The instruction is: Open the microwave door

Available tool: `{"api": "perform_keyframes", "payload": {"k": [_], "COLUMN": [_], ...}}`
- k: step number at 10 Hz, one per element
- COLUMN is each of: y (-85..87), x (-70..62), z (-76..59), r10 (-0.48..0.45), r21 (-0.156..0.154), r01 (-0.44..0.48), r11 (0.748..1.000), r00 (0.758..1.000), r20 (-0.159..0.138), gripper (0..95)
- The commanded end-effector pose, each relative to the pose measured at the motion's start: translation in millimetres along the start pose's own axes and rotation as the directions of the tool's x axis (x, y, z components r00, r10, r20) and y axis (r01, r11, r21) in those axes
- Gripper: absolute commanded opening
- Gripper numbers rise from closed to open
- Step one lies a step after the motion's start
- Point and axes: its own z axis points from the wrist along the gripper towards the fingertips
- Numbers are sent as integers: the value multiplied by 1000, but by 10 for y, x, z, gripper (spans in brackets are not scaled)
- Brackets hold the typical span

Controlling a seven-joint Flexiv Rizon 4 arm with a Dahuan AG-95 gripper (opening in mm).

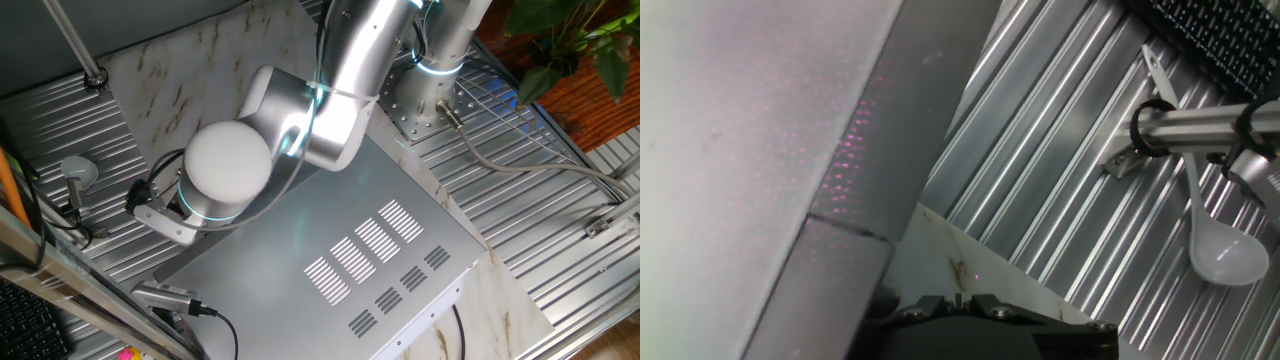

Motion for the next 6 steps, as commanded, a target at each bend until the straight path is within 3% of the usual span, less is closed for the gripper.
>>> {"api": "perform_keyframes", "payload": {"k": [1, 6], "y": [247, 245], "x": [-28, -24], "z": [139, 140], "r10": [-7, -22], "r21": [22, 29], "r01": [7, 22], "r11": [1000, 999], "r00": [1000, 1000], "r20": [2, -1], "gripper": [0, 0]}}
